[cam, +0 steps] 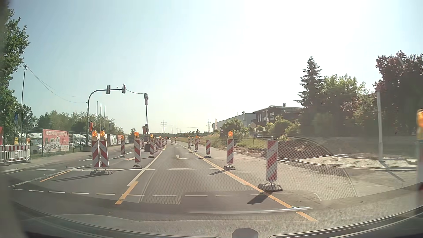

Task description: Follow the waypoints while adhering to traffic rules and regulations

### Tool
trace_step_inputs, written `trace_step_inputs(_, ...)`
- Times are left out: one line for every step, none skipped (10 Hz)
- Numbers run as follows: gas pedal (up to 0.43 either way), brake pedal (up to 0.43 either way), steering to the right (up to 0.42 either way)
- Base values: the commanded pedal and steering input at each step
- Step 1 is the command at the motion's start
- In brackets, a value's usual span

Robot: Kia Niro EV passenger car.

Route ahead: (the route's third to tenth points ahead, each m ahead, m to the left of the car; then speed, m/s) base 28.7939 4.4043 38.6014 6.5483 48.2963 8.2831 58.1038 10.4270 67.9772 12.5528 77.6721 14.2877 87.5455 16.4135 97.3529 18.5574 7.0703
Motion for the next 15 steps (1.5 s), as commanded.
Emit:
trace_step_inputs(0.240, 0.018, -0.147)
trace_step_inputs(0.240, 0.018, -0.129)
trace_step_inputs(0.240, 0.012, -0.108)
trace_step_inputs(0.240, 0.018, -0.091)
trace_step_inputs(0.240, 0.018, -0.081)
trace_step_inputs(0.240, 0.018, -0.073)
trace_step_inputs(0.240, 0.018, -0.062)
trace_step_inputs(0.240, 0.018, -0.050)
trace_step_inputs(0.228, 0.018, -0.043)
trace_step_inputs(0.228, 0.018, -0.037)
trace_step_inputs(0.228, 0.018, -0.032)
trace_step_inputs(0.220, 0.018, -0.028)
trace_step_inputs(0.220, 0.018, -0.023)
trace_step_inputs(0.209, 0.018, -0.020)
trace_step_inputs(0.197, 0.018, -0.016)
